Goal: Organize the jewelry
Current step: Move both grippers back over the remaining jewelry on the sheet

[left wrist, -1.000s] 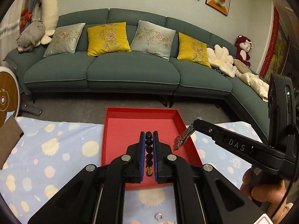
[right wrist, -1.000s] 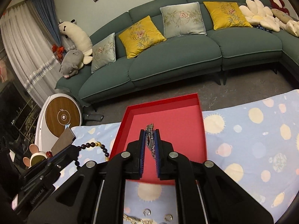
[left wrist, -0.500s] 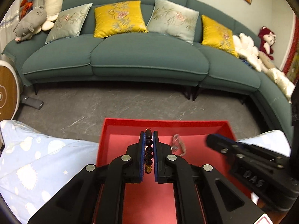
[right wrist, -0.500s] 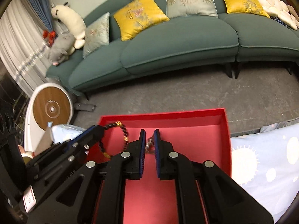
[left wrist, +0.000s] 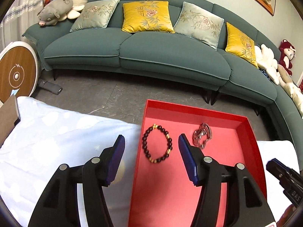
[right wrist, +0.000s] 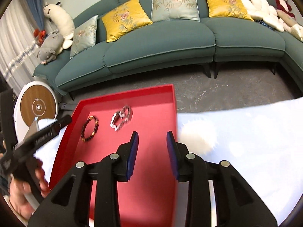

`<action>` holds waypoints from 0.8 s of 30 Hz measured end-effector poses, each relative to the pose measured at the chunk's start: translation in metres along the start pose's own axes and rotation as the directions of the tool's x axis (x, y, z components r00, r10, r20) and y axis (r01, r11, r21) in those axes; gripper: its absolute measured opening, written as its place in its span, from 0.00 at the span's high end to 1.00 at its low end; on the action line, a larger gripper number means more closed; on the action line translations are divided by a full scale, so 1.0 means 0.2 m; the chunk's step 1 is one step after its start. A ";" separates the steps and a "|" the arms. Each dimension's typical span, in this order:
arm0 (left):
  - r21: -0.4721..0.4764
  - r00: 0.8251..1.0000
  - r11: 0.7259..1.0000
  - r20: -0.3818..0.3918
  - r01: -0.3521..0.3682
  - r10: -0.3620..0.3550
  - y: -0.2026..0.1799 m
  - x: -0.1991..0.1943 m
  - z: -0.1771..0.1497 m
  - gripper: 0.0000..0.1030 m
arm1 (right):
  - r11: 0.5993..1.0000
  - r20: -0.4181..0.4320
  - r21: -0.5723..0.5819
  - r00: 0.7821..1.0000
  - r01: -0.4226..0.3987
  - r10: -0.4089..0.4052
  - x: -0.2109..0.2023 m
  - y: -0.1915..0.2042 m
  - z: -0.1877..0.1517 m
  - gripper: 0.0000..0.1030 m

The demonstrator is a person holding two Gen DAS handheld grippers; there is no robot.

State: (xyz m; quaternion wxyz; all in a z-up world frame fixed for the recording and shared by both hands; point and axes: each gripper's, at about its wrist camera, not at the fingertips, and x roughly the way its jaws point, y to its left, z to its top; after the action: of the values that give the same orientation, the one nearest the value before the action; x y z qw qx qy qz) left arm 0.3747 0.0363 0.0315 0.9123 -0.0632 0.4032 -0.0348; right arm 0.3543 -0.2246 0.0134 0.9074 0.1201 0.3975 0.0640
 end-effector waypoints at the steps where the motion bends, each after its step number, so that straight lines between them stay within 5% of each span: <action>1: -0.002 1.000 1.000 0.004 0.012 -0.012 0.02 -0.05 -0.02 0.45 | 1.000 0.006 -0.001 1.000 -0.006 0.006 -0.05 -0.01 -0.03 0.70; 7: 0.039 0.999 0.999 0.037 0.019 -0.021 0.04 -0.43 -0.26 0.45 | 0.999 0.050 0.018 0.998 -0.037 0.036 -0.47 -0.05 -0.26 0.67; 14: 0.017 0.997 0.997 -0.034 0.069 -0.068 0.08 -0.78 -0.63 0.45 | 1.000 0.043 0.026 0.999 -0.007 0.005 -0.84 -0.02 -0.63 0.65; 24: 0.011 0.993 0.998 -0.102 0.065 -0.063 0.09 -0.80 -1.01 0.42 | 0.994 -0.093 0.064 0.992 0.094 -0.087 -0.80 -0.08 -1.09 0.51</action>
State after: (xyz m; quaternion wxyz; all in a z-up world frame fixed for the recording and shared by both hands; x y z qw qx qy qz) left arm 0.1178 0.0541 0.0115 0.8895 -0.0676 0.4464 -0.0700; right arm 0.0860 -0.2371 -0.0212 0.8858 0.1300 0.4452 0.0144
